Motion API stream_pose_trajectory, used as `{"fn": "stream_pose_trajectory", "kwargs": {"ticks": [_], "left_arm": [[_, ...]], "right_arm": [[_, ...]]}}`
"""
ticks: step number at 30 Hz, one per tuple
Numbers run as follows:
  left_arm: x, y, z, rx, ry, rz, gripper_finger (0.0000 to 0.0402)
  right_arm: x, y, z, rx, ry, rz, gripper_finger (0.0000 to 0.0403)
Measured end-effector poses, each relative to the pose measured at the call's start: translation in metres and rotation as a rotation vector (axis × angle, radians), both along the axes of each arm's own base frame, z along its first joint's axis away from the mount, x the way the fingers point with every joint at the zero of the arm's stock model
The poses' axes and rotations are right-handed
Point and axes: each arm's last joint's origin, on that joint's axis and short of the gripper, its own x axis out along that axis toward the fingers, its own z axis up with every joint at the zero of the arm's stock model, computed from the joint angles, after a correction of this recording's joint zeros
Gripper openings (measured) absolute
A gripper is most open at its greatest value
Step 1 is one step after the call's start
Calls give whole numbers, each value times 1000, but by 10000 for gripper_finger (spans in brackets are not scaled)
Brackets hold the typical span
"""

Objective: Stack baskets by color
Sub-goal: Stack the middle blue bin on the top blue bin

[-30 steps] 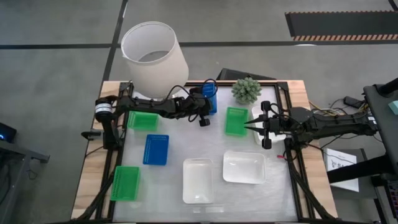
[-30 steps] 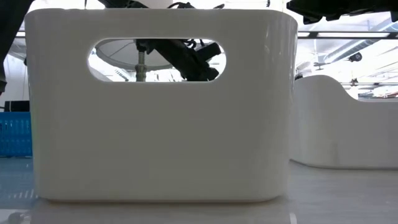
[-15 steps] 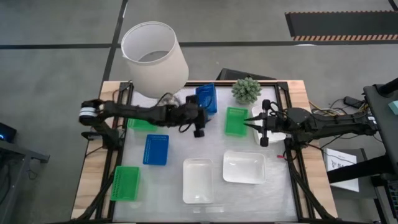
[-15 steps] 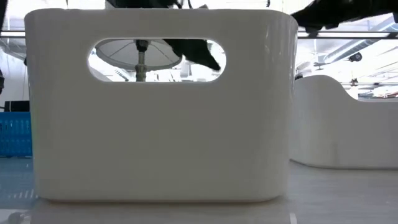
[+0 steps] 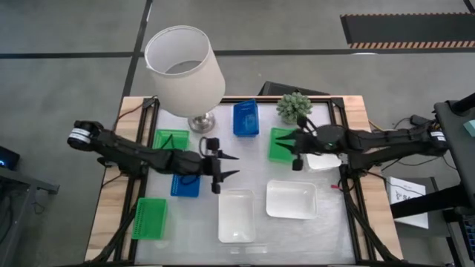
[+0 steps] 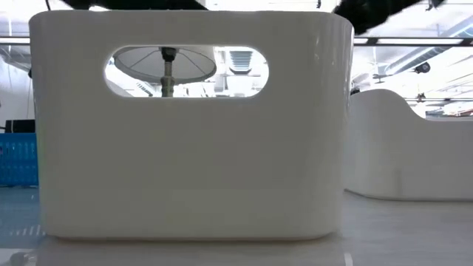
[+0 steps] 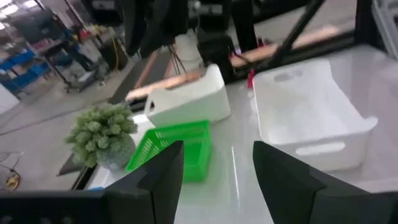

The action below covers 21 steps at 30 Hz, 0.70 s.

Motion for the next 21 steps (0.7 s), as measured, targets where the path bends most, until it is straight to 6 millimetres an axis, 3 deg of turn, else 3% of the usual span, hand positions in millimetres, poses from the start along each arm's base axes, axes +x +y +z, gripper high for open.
{"fn": "stream_pose_trajectory", "kwargs": {"ticks": [5, 11, 15, 21], "left_arm": [[-20, 3, -1, -19, -93, -6, 177], [-43, 9, -3, -2, -118, 22, 177], [-55, 13, -1, 29, -140, 65, 177], [-68, 18, 2, 63, -165, 128, 177]], "right_arm": [[30, -20, 20, -32, 210, -46, 38], [62, -48, 33, 73, 390, 58, 32], [81, -68, 34, 109, 494, 56, 63], [115, -87, 15, 102, 604, 75, 142]]}}
